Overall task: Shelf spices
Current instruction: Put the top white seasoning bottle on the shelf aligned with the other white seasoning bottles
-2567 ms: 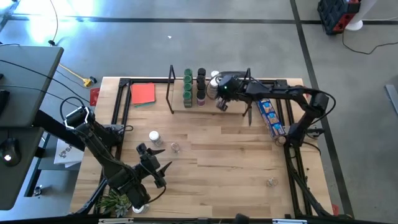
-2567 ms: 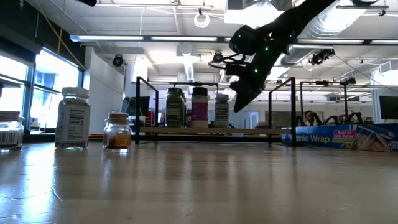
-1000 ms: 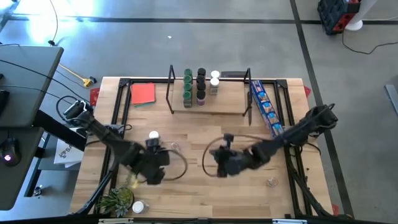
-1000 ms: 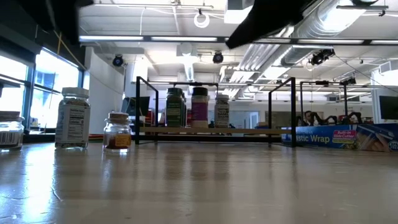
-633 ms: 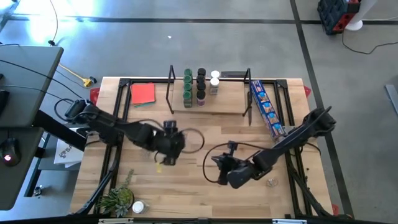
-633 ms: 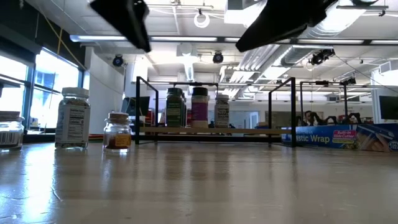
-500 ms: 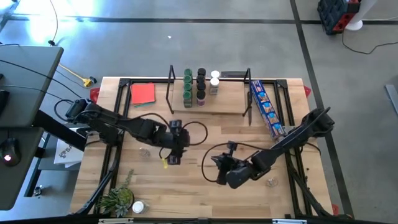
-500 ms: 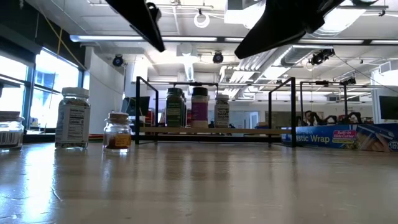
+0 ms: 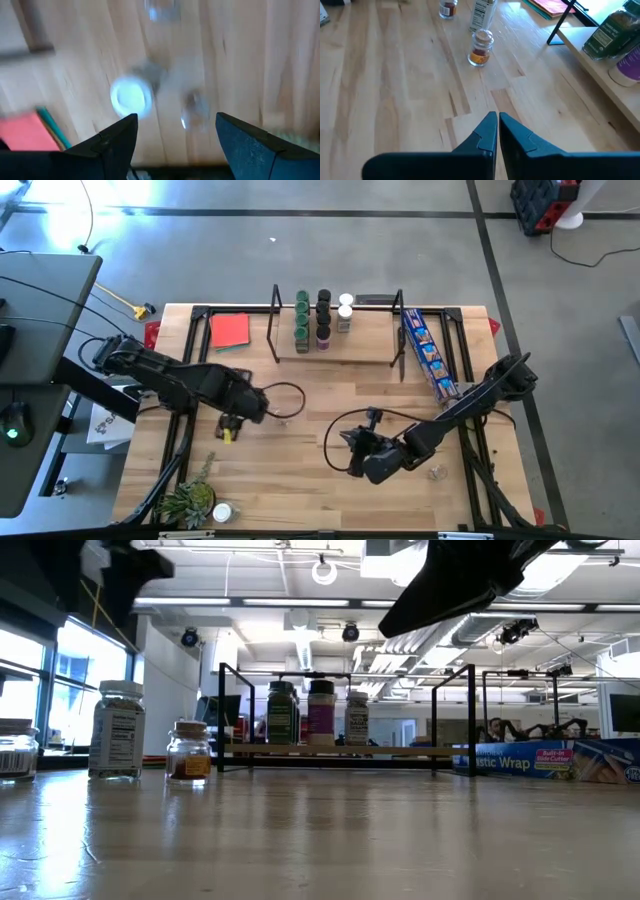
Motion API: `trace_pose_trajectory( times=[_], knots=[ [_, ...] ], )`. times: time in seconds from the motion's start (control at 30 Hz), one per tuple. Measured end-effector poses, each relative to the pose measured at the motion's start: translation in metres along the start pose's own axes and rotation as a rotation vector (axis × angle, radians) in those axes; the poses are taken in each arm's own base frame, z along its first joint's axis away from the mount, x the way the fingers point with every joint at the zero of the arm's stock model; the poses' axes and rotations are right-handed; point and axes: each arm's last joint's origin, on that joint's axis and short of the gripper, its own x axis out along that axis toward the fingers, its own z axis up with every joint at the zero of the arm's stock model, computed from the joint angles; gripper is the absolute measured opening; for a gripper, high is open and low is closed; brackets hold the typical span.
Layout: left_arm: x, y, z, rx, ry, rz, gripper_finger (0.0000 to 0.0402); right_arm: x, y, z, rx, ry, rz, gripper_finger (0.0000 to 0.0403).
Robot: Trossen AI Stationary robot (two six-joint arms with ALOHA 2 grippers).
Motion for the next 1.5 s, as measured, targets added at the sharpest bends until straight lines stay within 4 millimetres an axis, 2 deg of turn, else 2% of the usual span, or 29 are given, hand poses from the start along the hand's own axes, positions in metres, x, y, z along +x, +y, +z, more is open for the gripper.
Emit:
trace_pose_trajectory(
  times=[0.2, 0.43, 0.6, 0.93, 1.33, 1.5],
  knots=[
    [0.014, 0.000, -0.019, 0.185, 0.038, 0.037, 0.0262, 0.000, 0.000, 0.000, -0.001, 0.000, -0.001, 0.0011],
    [0.054, 0.024, -0.020, 0.175, 0.099, 0.068, 0.0262, 0.000, 0.000, 0.000, -0.006, 0.001, -0.003, 0.0011],
    [0.074, 0.030, -0.017, 0.235, 0.065, 0.060, 0.0262, 0.000, -0.001, -0.002, -0.008, 0.006, -0.006, 0.0011],
    [0.082, 0.028, -0.006, 0.268, -0.063, 0.028, 0.0261, 0.003, -0.003, -0.001, 0.002, 0.007, -0.012, 0.0011],
    [0.081, 0.023, 0.004, 0.330, -0.159, -0.007, 0.0248, 0.002, -0.002, -0.001, 0.002, 0.007, -0.011, 0.0011],
    [0.080, 0.023, 0.013, 0.293, -0.248, -0.013, 0.0247, 0.002, -0.002, -0.001, 0.001, 0.007, -0.011, 0.0011]
  ],
)
